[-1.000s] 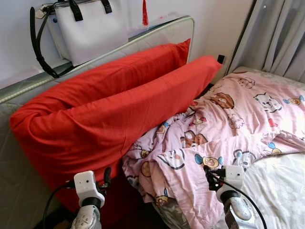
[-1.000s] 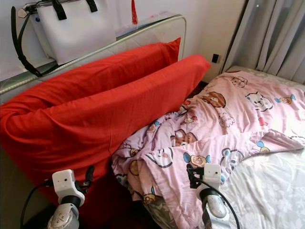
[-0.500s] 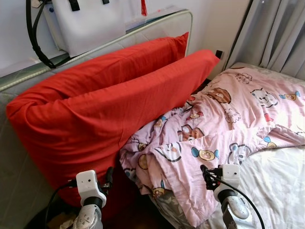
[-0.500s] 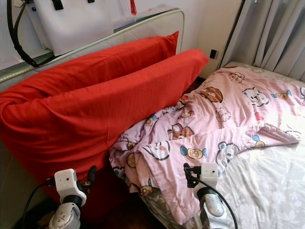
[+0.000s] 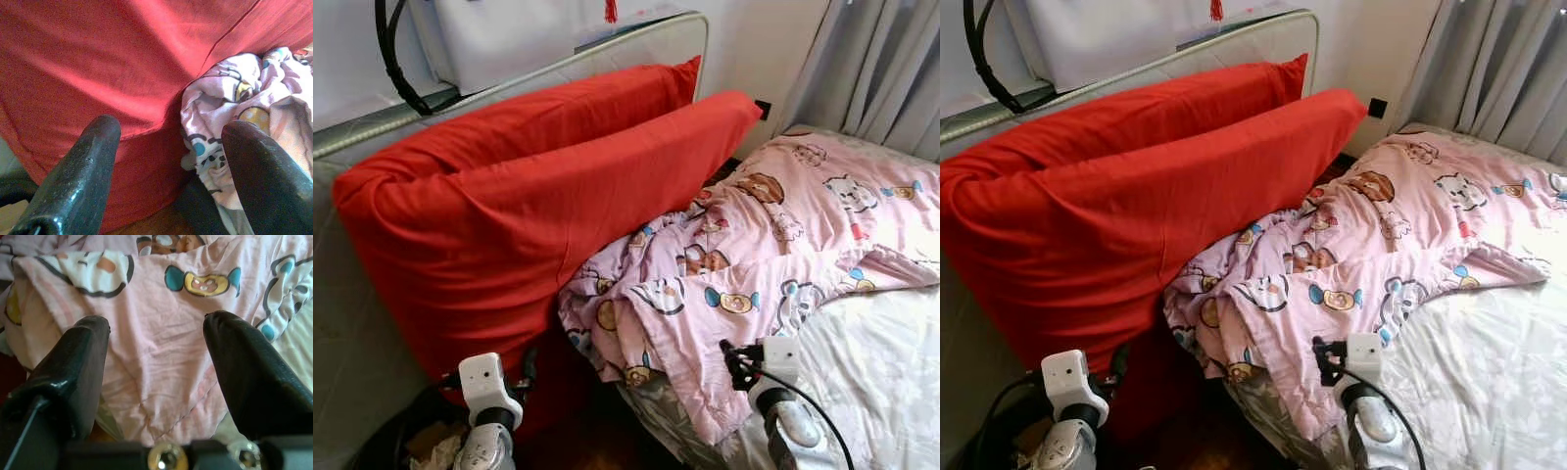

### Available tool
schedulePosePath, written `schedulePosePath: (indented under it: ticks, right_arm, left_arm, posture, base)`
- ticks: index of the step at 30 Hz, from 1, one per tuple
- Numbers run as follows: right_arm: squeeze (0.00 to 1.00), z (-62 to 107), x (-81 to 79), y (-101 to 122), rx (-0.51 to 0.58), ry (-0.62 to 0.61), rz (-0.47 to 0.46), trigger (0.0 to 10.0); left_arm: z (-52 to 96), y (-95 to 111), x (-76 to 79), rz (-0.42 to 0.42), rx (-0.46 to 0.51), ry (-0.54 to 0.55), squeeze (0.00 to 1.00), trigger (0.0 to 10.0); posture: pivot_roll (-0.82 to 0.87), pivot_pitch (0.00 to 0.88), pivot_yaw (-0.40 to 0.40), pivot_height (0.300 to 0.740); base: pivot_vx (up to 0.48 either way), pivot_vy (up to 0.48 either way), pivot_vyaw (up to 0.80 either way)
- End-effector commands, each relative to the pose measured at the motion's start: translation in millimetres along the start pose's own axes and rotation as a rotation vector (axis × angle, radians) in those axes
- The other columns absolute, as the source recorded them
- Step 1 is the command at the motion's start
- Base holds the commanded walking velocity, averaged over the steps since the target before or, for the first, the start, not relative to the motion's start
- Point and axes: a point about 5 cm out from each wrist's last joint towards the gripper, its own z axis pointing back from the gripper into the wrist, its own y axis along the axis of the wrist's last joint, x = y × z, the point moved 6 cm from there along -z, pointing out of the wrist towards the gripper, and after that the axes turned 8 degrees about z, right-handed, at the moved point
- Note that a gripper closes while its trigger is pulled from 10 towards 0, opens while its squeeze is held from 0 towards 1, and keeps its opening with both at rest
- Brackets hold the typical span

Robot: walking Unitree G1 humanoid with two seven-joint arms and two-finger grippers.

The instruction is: Clean up the room

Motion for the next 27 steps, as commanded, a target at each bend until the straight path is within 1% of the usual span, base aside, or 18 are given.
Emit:
schedulePosePath:
  ticks: [1,8,16,27]
  right_arm:
    - [0.00,-0.1,-1.3,1.4,0.010,0.006,-0.006,10.0]
    - [0.00,1.5,0.0,-2.9,-0.007,0.004,0.002,10.0]
    - [0.00,1.6,-4.4,-4.9,-0.016,0.013,0.004,10.0]
    - [0.00,3.6,-9.8,-13.7,-0.054,0.032,0.020,10.0]
  left_arm:
    - [-1.4,-0.9,-1.3,0.004,-0.013,0.000,0.00,10.0]
    - [-1.3,1.5,-2.8,0.003,-0.007,0.001,0.00,10.0]
    - [-1.5,3.2,-5.4,0.002,-0.007,-0.002,0.00,10.0]
    - [-1.3,10.5,-6.6,0.003,0.008,-0.012,0.00,10.0]
  posture:
    - [-0.01,0.034,-0.036,0.655]
    - [0.00,0.054,-0.040,0.655]
    - [0.00,0.074,-0.039,0.655]
    - [0.02,0.106,-0.042,0.650]
  base:
    - [0.000,0.000,0.00]
    - [0.000,0.000,0.00]
    - [0.000,0.000,0.00]
    - [0.000,0.000,0.00]
